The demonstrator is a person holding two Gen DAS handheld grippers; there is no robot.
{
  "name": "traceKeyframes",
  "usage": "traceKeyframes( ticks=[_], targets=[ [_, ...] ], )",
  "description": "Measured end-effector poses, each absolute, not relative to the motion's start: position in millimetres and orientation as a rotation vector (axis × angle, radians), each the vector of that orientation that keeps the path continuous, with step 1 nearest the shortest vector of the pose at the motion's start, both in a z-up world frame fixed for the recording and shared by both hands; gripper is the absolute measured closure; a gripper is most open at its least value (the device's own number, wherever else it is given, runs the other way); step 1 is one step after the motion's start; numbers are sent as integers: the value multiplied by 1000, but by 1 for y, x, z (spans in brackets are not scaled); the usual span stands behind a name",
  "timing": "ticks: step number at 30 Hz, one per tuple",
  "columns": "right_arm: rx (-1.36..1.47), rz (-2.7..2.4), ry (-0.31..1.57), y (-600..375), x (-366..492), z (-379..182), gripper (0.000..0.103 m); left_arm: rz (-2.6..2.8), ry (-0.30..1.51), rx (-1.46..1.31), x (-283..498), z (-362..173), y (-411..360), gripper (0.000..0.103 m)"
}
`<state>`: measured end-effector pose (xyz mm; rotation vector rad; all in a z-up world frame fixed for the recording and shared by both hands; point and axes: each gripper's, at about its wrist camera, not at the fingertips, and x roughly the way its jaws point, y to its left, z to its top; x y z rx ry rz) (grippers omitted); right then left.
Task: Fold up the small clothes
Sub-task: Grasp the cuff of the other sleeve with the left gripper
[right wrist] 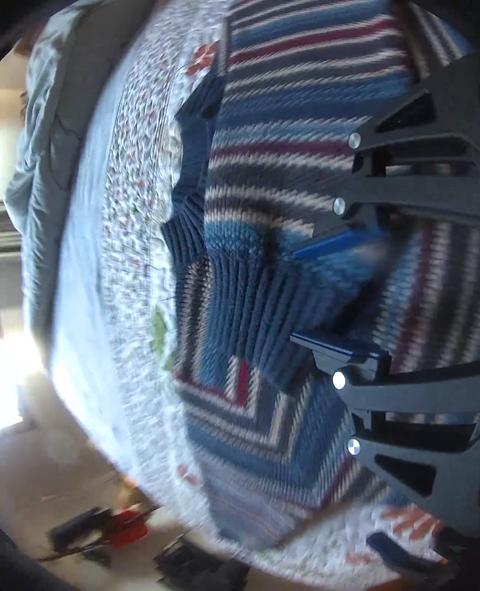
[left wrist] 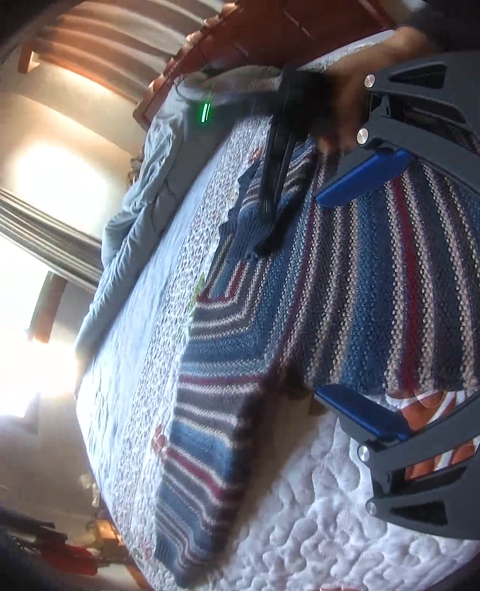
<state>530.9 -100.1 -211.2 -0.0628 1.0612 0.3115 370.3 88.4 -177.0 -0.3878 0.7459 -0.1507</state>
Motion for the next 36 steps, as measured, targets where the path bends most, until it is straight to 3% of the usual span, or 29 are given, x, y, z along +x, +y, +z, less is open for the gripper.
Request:
traceKeyframes(
  ticks=[4,6,7,9,13,19,23,26,32,34,35,36],
  targets=[
    [-185,327,1121,-86,535,-208,56,-186,768,-441,382,-191,93,4],
    [-137,393,1172,-85,532,-198,45,-221,738,-459,385,-192,96,4],
    [-134,402,1177,-83,529,-192,45,-214,731,-484,386,-191,101,4],
    [-169,420,1160,-70,524,-170,45,-229,730,-572,386,-193,114,4],
    [-6,467,1066,-66,486,-130,30,-220,682,-761,377,-187,172,4],
    [106,621,1053,-76,379,-152,30,24,597,-979,381,-184,350,4],
    [234,671,1084,-88,343,-179,30,168,601,-1298,399,-219,464,5],
    [220,696,1055,-78,334,-182,30,220,631,-1347,409,-237,492,4],
    [250,760,987,-70,342,-181,30,252,763,-1153,450,-233,482,5],
    [241,766,972,-71,343,-185,30,269,794,-1089,468,-229,478,13],
    [231,765,966,-73,342,-187,30,280,827,-1051,477,-229,477,31],
    [226,764,967,-76,342,-188,30,288,852,-1019,478,-227,477,42]
  ],
)
